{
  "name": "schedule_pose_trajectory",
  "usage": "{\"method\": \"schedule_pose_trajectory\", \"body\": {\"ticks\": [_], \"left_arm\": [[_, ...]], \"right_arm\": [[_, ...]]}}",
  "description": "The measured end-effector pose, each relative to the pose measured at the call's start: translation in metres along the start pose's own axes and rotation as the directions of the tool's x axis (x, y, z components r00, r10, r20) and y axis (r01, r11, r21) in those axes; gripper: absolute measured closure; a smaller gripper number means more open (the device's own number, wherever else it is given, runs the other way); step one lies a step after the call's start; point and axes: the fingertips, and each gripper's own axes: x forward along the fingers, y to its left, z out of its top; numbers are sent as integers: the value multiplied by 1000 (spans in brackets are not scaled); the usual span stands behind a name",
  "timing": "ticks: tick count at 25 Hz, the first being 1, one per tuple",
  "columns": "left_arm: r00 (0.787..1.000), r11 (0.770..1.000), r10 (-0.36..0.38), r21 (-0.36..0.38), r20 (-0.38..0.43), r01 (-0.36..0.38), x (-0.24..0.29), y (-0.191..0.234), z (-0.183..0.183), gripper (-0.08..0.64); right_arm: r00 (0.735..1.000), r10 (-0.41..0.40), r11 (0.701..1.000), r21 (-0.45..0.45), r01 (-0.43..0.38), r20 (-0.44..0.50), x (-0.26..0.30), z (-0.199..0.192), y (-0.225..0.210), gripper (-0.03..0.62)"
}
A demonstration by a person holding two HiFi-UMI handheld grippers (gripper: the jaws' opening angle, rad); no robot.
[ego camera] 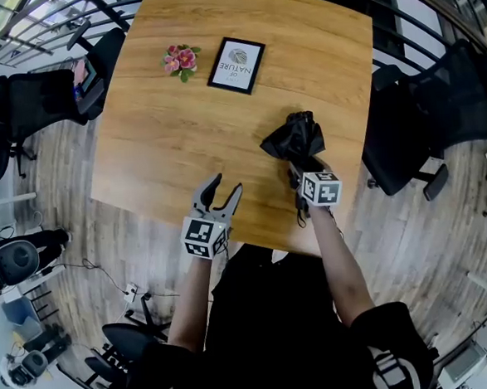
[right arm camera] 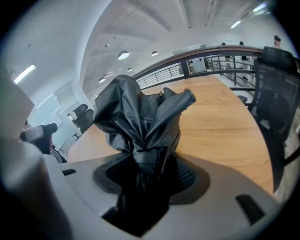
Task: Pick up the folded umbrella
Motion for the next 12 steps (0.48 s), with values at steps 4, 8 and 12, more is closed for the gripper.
{"method": "schedule_pose_trajectory", "body": {"ticks": [4, 8, 12], "left_arm": [[1000, 1000, 3, -1, 6, -3, -2, -9, 3, 324], [1000, 1000, 9, -7, 26, -8, -2, -21, 9, 324], [999, 1000, 7, -5, 34, -7, 1, -35, 13, 324]], "right_arm": [[1000, 13, 1000, -10, -13, 12, -12, 7, 0, 347], [999, 29, 999, -18, -29, 25, -28, 15, -2, 347], [998, 51, 998, -38, -49, 41, -44, 23, -3, 347]]}}
